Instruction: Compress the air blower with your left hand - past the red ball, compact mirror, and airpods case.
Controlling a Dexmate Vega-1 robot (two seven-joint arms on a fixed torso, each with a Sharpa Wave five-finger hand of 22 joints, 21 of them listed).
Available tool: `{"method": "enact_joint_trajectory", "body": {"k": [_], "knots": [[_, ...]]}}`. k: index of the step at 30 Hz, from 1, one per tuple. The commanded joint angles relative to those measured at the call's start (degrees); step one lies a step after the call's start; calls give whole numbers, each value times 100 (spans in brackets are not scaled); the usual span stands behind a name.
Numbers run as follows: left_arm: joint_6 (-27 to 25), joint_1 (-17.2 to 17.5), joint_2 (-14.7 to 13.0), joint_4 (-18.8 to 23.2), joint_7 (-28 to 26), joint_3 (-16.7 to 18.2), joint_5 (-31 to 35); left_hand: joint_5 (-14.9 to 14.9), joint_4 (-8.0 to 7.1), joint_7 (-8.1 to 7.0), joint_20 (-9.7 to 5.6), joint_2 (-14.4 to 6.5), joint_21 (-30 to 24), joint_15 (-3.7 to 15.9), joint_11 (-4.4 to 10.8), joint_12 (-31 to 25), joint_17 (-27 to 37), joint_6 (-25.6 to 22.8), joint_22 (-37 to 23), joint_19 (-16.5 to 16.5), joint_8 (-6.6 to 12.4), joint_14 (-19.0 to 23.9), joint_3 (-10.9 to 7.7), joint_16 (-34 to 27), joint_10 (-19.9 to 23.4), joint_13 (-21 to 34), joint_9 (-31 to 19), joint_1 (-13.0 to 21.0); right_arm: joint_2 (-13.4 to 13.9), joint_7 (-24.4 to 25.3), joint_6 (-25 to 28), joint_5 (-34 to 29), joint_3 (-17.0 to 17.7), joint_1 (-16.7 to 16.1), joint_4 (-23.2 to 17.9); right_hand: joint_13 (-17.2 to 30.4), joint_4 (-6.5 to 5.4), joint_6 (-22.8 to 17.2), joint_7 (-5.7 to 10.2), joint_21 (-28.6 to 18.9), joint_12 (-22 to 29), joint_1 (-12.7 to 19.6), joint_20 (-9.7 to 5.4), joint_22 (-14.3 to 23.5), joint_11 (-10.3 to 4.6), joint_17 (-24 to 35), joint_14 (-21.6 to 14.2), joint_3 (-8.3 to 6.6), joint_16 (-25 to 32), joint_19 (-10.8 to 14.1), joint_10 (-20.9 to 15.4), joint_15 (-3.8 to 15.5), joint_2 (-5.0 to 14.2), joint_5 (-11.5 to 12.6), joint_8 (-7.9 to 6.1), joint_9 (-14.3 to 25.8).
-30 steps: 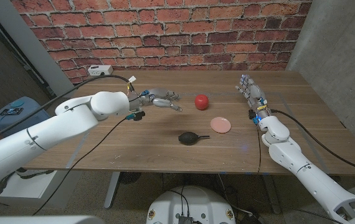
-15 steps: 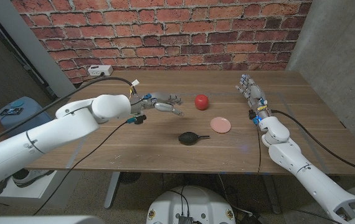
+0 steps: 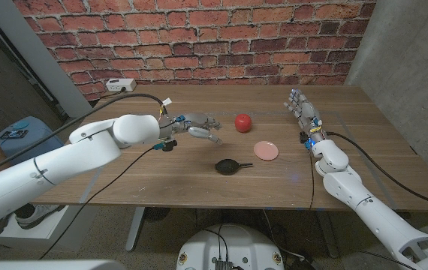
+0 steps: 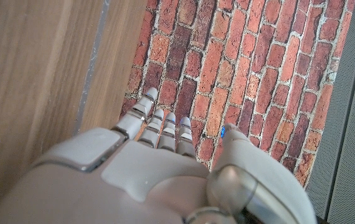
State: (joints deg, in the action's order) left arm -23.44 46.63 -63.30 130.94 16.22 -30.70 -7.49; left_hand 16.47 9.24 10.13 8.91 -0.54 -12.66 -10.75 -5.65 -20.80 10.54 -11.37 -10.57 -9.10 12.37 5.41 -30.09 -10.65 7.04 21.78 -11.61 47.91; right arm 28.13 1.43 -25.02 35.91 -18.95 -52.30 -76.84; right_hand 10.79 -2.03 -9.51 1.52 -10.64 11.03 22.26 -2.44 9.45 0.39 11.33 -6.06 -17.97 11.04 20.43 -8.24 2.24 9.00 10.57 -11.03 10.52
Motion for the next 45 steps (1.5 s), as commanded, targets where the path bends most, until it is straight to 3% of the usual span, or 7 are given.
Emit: {"method": "enact_joint_trajectory", "body": {"k": [1,14,28,31,36,45], "knots": [[71,-71,-93,-40,280,-94,183,34,-3,46,26,-25,-8,3,-36,-32,8,-25,-12,-35,-3,58,23,-38,3,38,-10,85,-71,-74,35,-106,-105,181,153,28,22,-8,-24,-21,8,42,-329,19,5,20,19,-18,57,-1,0,172,-25,-4,-2,28],[-24,6,-89,65,371,-223,494,66,-11,56,49,-61,-16,14,-56,-90,12,-66,-18,-73,3,123,56,-58,47,105,-16,114,-159,-200,-143,-89,-138,220,390,28,48,-11,-28,-21,11,41,-328,19,14,26,21,-17,65,-2,-1,165,-19,-9,-4,28],[-508,-85,28,467,401,-449,1050,85,-13,107,99,-55,-12,-45,-94,-133,15,-79,-23,-82,-6,168,115,-63,47,172,-20,124,-57,-235,-136,20,-64,34,192,28,76,-6,-29,-22,9,35,-327,19,10,31,28,-14,71,-4,9,167,-19,-13,-3,29],[-593,-94,44,546,401,-484,1160,95,-9,107,174,-53,-6,-111,-90,-149,15,-108,-22,-78,1,148,129,-49,58,192,-21,136,-38,-240,-129,36,-55,-4,157,28,85,-4,-30,-22,10,38,-325,19,19,30,25,-13,72,-4,9,164,-23,-14,-2,29],[-773,-142,84,646,472,-559,1316,124,-16,83,293,-49,-4,-180,-76,-252,8,-267,-19,-105,49,104,181,-20,246,241,-26,146,-46,-287,-155,62,-54,-15,180,28,97,-2,-33,-21,11,37,-322,19,12,31,28,-12,73,-6,9,166,-25,-15,-2,29],[-1130,-388,169,858,739,-863,1898,159,-41,92,312,-49,10,-195,-105,-385,1,-586,-14,-117,145,79,259,-15,532,287,-33,121,-84,-315,-190,111,-48,-49,216,28,105,-1,-32,-22,13,22,-319,19,18,37,30,-5,78,-5,6,163,-25,-18,-3,29]]}}
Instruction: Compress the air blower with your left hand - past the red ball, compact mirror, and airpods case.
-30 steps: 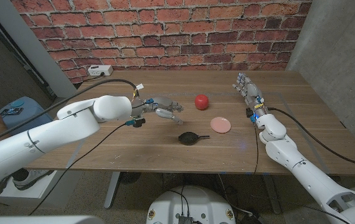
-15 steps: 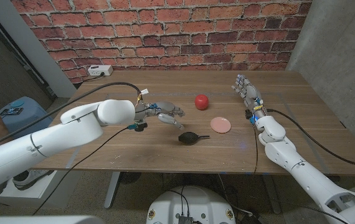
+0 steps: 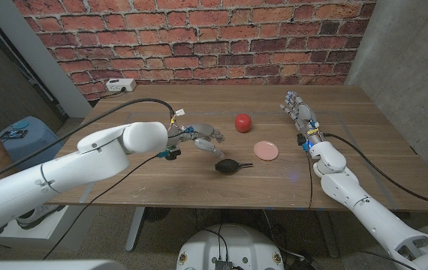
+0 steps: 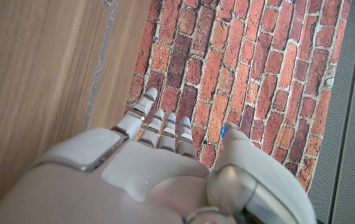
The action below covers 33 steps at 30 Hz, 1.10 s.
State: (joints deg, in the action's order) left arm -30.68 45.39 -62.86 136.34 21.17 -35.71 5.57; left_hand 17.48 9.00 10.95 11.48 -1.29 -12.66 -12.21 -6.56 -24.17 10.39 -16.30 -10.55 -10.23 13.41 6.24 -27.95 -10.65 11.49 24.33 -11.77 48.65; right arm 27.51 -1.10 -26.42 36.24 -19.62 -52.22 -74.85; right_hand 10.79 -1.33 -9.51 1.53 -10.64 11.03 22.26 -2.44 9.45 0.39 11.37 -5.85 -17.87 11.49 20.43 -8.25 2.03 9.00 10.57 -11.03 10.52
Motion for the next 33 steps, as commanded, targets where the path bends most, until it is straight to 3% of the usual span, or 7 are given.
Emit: {"method": "enact_joint_trajectory", "body": {"k": [1,33], "knots": [[-457,-284,140,347,255,-397,678,60,-17,9,55,26,10,-48,-18,-51,17,-104,-15,-7,43,1,49,-16,92,34,-18,46,-16,-75,-55,78,17,-60,20,28,36,-3,-32,-23,14,18,-319,19,24,33,5,-13,34,-4,4,182,-29,-19,-3,29],[-1709,-993,770,560,1515,-1640,2613,75,-43,101,64,45,-6,-48,-252,-162,36,-267,-25,-102,34,305,197,-88,217,110,-31,-15,-110,-451,-334,239,41,-28,374,28,174,-9,-57,-22,9,83,-307,19,51,13,17,-8,26,-9,32,174,-76,-22,-6,29]]}}
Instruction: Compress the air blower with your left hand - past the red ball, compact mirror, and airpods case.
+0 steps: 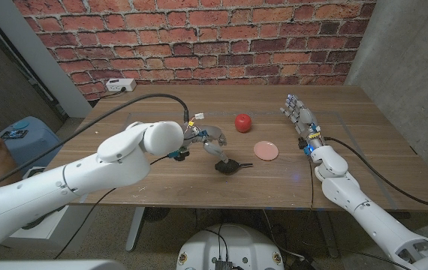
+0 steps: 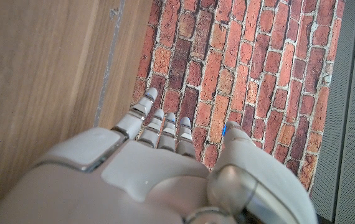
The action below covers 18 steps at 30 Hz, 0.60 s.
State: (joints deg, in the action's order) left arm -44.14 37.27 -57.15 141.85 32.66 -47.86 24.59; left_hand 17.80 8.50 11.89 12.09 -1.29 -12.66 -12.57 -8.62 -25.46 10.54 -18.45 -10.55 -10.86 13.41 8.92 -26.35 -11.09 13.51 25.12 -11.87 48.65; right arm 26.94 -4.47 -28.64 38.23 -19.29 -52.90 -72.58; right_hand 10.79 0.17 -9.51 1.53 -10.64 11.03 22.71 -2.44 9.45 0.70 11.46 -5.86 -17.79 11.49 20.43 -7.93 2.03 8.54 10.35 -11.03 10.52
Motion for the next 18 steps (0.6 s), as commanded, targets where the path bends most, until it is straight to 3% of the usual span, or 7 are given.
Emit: {"method": "enact_joint_trajectory", "body": {"k": [1,18], "knots": [[-396,-178,217,9,375,-461,803,46,5,7,3,39,-7,-13,-43,-36,21,-54,-27,-44,33,45,39,-45,22,33,-22,-14,-56,-128,-122,48,11,45,160,28,24,-7,-60,-22,10,37,-307,20,20,4,17,-16,26,-9,-1,175,-31,0,-5,29],[-287,-14,509,-180,625,-613,1690,94,42,-1,2,-56,-30,-2,-29,-118,21,-188,-34,-128,55,179,39,-54,135,79,-37,87,-154,-292,-283,125,34,137,440,28,56,-10,-57,-22,10,34,-302,20,6,10,18,-7,34,-11,6,166,-23,-2,-7,29]]}}
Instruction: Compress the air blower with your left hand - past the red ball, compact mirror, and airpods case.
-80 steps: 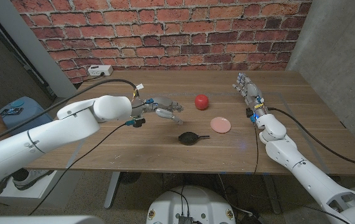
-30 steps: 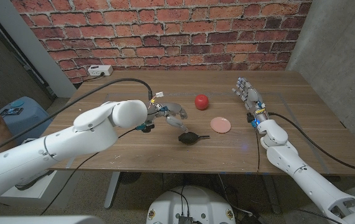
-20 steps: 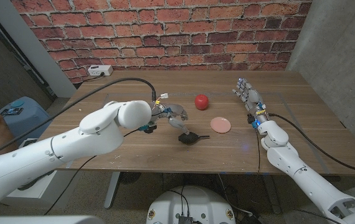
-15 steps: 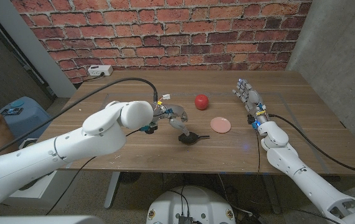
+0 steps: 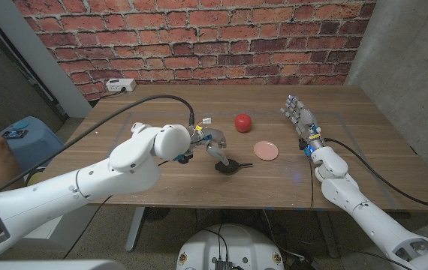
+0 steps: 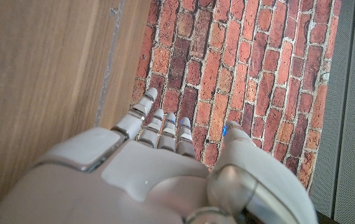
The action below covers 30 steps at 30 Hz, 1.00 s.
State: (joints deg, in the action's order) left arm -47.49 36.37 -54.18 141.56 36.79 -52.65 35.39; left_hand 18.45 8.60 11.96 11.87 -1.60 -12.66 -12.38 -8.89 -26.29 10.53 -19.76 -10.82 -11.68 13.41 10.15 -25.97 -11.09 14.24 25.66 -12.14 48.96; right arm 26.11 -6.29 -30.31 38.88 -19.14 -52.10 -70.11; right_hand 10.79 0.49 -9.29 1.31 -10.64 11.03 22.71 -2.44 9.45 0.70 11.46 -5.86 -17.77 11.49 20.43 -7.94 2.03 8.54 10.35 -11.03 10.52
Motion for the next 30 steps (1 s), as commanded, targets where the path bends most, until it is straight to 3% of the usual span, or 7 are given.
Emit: {"method": "enact_joint_trajectory", "body": {"k": [1,30], "knots": [[60,83,232,-169,241,-136,660,31,35,-8,24,-27,-30,-21,7,-41,22,-64,-8,-49,56,60,1,-53,71,28,-9,62,-81,-126,-129,73,24,59,214,29,24,-32,-36,-22,10,34,-301,19,12,9,20,-8,33,-10,7,163,-23,-2,-7,29],[458,420,863,-688,751,-35,1559,69,55,0,31,-47,-31,-22,7,-51,16,-128,-8,-95,45,153,45,-42,63,67,-21,142,-201,-402,-404,223,90,68,589,28,76,-39,-47,-22,12,32,-302,20,9,13,34,5,37,-15,15,164,-17,-4,-10,29]]}}
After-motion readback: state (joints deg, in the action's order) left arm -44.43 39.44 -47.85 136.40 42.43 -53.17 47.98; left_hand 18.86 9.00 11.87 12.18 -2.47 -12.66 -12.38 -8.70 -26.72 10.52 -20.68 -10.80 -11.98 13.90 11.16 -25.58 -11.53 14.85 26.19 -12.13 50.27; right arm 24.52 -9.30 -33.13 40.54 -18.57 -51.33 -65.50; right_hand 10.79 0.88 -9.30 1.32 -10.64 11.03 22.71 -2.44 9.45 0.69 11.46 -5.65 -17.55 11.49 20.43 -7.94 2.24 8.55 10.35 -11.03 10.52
